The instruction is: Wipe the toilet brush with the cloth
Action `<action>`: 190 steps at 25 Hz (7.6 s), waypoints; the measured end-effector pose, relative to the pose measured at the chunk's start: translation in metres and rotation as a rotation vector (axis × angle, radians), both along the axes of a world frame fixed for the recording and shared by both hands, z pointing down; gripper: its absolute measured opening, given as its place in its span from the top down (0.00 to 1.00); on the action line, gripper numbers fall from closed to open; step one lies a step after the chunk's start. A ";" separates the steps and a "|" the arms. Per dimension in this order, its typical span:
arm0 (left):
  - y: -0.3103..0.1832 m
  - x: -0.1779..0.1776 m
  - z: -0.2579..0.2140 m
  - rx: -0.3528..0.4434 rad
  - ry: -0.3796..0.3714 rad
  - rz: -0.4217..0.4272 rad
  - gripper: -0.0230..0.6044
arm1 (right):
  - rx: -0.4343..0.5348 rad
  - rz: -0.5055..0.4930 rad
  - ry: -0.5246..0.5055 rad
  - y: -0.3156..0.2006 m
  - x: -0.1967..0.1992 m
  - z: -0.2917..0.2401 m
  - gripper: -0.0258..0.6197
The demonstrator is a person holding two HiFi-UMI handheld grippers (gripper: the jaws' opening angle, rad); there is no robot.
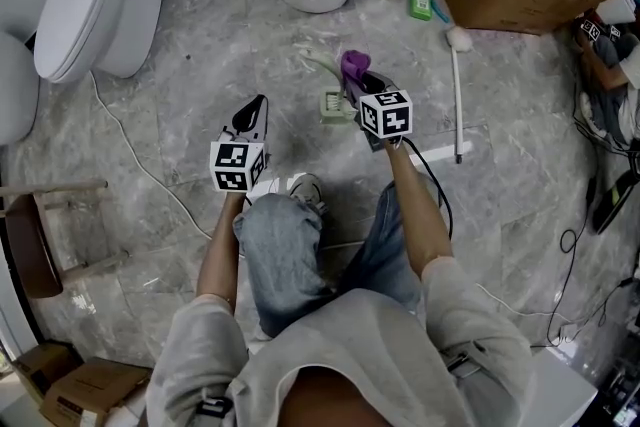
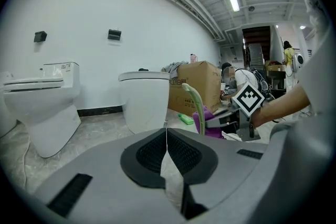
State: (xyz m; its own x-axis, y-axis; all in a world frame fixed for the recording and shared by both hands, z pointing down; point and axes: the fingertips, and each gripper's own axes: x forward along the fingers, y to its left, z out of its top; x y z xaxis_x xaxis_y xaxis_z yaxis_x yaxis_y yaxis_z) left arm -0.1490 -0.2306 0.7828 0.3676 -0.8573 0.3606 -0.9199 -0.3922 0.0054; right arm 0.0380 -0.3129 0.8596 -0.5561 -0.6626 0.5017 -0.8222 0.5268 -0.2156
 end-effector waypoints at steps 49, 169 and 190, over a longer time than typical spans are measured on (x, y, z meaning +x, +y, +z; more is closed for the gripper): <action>-0.008 -0.002 -0.006 0.019 0.027 -0.022 0.93 | 0.321 -0.121 0.055 0.049 -0.044 -0.111 0.79; 0.012 0.036 -0.628 0.090 0.077 0.003 0.93 | 0.374 0.274 0.151 0.110 0.143 -0.713 0.79; 0.079 0.063 -0.666 0.188 0.095 -0.003 0.93 | 0.425 0.292 0.142 0.188 0.172 -0.734 0.79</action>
